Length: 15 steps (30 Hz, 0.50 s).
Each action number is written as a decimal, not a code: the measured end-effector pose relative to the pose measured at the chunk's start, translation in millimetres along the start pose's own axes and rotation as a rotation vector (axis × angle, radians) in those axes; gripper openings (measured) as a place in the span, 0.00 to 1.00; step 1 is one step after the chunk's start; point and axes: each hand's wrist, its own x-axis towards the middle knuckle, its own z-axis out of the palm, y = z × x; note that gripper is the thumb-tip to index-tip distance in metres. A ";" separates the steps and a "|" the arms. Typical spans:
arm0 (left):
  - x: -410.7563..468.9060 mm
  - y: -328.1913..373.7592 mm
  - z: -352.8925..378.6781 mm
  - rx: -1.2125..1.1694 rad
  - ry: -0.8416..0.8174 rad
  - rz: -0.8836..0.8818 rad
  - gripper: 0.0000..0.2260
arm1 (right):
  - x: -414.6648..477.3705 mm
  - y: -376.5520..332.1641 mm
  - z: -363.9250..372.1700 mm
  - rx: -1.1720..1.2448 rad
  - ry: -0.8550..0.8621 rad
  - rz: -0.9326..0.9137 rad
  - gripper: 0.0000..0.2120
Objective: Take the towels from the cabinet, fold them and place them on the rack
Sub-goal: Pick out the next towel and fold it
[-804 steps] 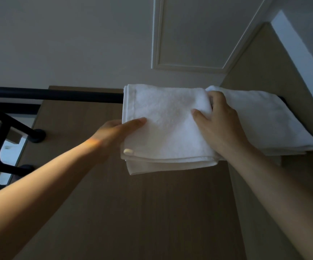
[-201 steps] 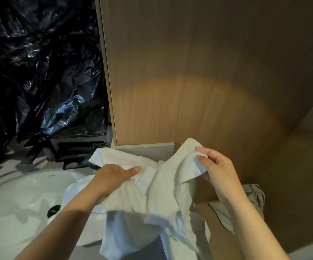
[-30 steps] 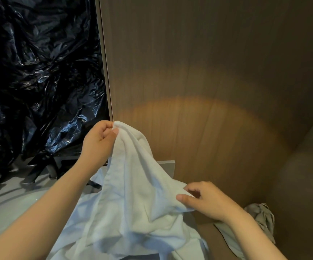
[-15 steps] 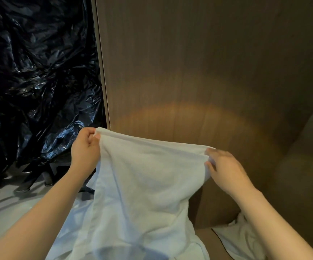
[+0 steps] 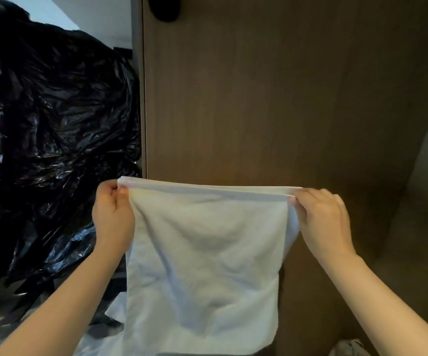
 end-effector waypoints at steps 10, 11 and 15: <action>2.4 29.6 -11.1 -0.062 0.014 0.084 0.05 | 9.4 10.9 -22.6 0.048 0.165 -0.171 0.20; 3.7 26.4 -12.3 -0.055 0.021 0.072 0.05 | 8.5 11.2 -23.5 0.102 0.174 -0.177 0.23; 7.1 2.1 -6.6 0.072 -0.074 -0.072 0.08 | 3.6 10.7 -11.1 0.076 0.057 -0.105 0.24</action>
